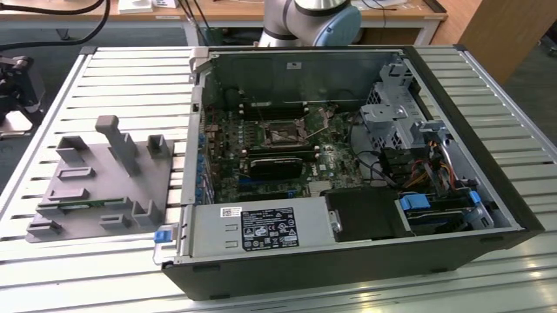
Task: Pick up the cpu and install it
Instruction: 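Pick up the cpu and move it towards the insertion slot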
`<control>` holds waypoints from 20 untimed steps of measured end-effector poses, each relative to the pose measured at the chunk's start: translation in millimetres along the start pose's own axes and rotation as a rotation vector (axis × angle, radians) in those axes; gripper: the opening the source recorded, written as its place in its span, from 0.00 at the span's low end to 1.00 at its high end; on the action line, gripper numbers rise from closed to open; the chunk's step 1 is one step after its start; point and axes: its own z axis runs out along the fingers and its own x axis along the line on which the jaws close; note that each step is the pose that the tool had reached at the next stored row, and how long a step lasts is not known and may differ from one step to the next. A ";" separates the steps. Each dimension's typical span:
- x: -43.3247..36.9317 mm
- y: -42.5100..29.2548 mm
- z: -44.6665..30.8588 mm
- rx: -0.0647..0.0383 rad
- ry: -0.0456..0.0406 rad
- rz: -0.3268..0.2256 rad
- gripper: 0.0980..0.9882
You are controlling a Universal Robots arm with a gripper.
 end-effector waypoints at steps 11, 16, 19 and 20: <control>-0.1 1.1 -15.5 0.000 0.0000 0.000 0.50; -0.2 2.0 -27.3 0.000 0.0000 0.000 0.50; -0.2 2.4 -33.1 0.000 0.0000 0.000 0.50; -0.2 2.6 -35.0 0.000 0.0000 0.000 0.50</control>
